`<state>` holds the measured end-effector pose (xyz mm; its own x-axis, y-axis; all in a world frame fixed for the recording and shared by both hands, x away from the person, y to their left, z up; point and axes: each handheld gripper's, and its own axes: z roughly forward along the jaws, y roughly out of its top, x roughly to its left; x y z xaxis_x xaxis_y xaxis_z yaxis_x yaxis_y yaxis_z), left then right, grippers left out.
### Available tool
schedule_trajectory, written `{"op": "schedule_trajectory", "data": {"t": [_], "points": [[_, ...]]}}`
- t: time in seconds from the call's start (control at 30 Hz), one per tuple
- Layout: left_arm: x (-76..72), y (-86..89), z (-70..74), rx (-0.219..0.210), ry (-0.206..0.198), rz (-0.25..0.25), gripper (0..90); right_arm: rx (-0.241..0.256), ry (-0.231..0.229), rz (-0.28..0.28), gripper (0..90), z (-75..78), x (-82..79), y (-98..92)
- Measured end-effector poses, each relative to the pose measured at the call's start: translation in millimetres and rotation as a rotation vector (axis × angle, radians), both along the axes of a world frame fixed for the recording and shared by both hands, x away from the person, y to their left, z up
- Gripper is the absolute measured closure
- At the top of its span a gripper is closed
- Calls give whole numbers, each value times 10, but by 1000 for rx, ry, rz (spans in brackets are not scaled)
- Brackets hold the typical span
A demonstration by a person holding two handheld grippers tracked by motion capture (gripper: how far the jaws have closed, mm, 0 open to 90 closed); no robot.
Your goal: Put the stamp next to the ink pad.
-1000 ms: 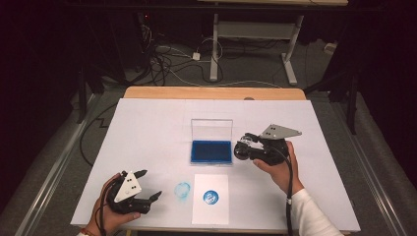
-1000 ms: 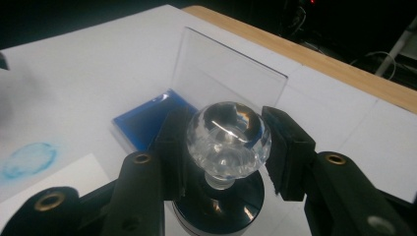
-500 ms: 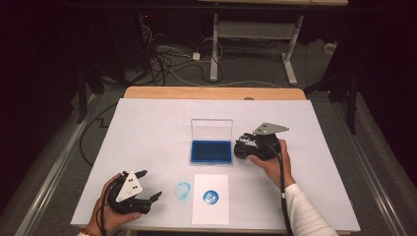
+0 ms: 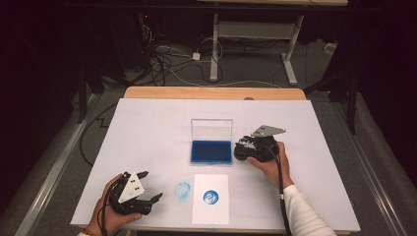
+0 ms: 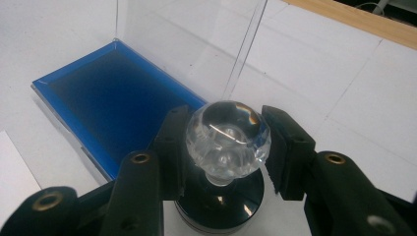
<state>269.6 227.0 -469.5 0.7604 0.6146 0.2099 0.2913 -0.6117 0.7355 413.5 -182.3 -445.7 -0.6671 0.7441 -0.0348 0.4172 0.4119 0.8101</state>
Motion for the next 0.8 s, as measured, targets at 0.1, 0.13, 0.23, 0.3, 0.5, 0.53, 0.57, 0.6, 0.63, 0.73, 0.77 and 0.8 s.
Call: {"op": "schedule_trajectory", "data": {"t": [0.1, 0.13, 0.23, 0.3, 0.5, 0.53, 0.57, 0.6, 0.63, 0.73, 0.77, 0.8], "points": [[-5, 1, -2, -1, 9, 3, 180, 4, 6, 3, 563, 0, -2, -7], [-4, 1, -2, -2, 10, 3, 180, 3, 7, 4, 557, -1, -3, -7], [2, 1, 4, 5, -2, 1, 180, 2, 10, 3, 544, -3, -9, -1], [-3, -1, 3, 1, 7, 3, 180, 1, 9, 2, 529, -6, -11, 4], [-2, -2, 4, 0, 7, 5, 180, -7, 3, -3, 455, 10, -19, 1], [-2, -5, 3, 2, 7, 4, 180, -8, 4, -4, 441, 15, -23, 1], [-2, -7, 3, 4, 7, 3, 180, -7, 3, -4, 434, 20, -27, 3], [-1, -9, 4, 9, 7, 0, 181, -7, 0, 0, 431, 27, -29, 2], [-3, -12, 4, 11, 6, 0, 181, -6, -7, 4, 424, 34, -31, 1], [-2, -12, 4, 9, 7, 1, 181, -6, -26, 0, 406, 60, -46, 0], [-1, -12, 4, 9, 7, 2, 180, -7, -32, -2, 399, 67, -51, 1], [-1, -13, 4, 10, 7, 1, 181, -11, -38, -1, 392, 75, -55, 1]]}}
